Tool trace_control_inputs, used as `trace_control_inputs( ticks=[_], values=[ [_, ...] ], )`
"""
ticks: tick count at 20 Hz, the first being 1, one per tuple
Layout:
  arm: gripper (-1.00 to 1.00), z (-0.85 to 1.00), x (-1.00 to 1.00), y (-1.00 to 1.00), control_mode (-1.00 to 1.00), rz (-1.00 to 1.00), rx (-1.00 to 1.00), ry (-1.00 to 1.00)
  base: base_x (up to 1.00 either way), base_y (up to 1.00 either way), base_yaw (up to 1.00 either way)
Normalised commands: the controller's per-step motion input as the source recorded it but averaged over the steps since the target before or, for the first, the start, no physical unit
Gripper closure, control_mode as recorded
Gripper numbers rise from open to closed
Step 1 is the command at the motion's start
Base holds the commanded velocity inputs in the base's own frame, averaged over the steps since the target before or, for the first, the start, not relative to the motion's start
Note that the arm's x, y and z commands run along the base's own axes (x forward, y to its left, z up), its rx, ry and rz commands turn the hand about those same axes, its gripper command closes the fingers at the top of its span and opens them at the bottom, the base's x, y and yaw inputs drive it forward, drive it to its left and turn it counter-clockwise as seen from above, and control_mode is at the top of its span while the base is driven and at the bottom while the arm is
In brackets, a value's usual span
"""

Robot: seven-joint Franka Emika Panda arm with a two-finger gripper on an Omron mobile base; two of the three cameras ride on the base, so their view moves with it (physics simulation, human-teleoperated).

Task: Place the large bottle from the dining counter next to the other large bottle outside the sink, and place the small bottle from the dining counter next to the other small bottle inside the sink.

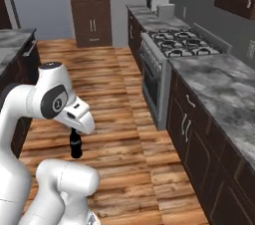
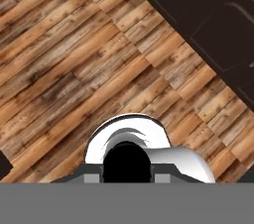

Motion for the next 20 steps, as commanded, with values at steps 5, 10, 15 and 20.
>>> trace_control_inputs(
  ticks=[5, 10, 15, 20],
  values=[
    [1.00, 0.00, 0.00, 0.00, 1.00, 0.00, 0.00, 0.00, 0.48, -0.63, 0.11],
    [1.00, 0.00, 0.00, 0.00, 1.00, 0.00, 0.00, 0.00, 0.69, 0.12, 0.04],
    [1.00, 0.00, 0.00, 0.00, 1.00, 0.00, 0.00, 0.00, 0.90, 0.39, 0.08],
    [1.00, 0.00, 0.00, 0.00, 1.00, 0.00, 0.00, 0.00, 0.97, 0.13, 0.12]
  ],
)
